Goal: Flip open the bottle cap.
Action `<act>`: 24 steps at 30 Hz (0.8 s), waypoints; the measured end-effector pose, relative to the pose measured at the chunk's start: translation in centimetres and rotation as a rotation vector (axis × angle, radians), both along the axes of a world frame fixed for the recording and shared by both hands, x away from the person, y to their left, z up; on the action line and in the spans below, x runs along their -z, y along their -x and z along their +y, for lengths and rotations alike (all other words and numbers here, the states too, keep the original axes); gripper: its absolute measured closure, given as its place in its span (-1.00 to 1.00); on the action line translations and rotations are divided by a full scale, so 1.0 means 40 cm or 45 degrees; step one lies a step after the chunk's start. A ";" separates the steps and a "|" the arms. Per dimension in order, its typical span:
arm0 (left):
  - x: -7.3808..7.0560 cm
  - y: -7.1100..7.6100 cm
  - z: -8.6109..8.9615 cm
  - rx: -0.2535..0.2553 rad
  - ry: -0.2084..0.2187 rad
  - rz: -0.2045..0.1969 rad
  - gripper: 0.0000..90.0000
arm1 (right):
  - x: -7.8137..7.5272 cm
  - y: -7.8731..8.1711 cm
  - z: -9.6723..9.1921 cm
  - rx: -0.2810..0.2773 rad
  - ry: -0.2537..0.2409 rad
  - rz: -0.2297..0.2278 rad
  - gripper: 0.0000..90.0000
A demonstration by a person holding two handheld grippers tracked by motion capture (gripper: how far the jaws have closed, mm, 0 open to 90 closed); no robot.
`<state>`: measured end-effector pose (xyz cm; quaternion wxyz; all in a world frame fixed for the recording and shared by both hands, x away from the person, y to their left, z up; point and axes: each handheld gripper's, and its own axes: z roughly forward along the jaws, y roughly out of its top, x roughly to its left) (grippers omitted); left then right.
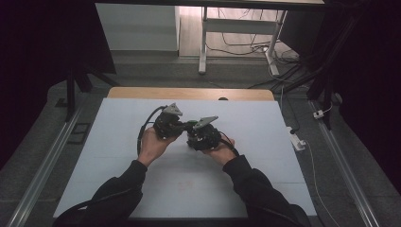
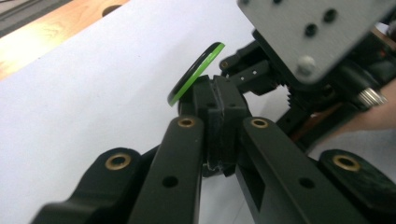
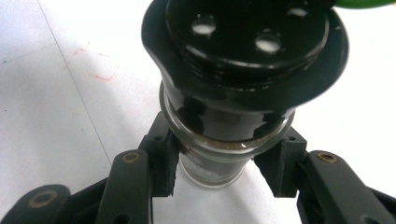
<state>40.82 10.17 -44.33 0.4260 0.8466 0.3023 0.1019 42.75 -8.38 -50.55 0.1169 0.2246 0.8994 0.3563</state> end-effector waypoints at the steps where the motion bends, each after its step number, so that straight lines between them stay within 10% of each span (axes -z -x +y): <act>1: -0.002 -0.003 0.001 -0.006 0.004 -0.001 0.98 | 0.000 0.000 0.000 -0.001 0.002 -0.001 0.17; 13: -0.006 -0.006 0.008 -0.005 -0.022 0.007 0.95 | 0.000 0.000 0.000 -0.005 0.003 -0.001 0.17; 24: -0.021 0.033 0.048 0.013 -0.054 0.014 0.39 | 0.001 0.001 0.000 0.004 -0.007 -0.004 0.17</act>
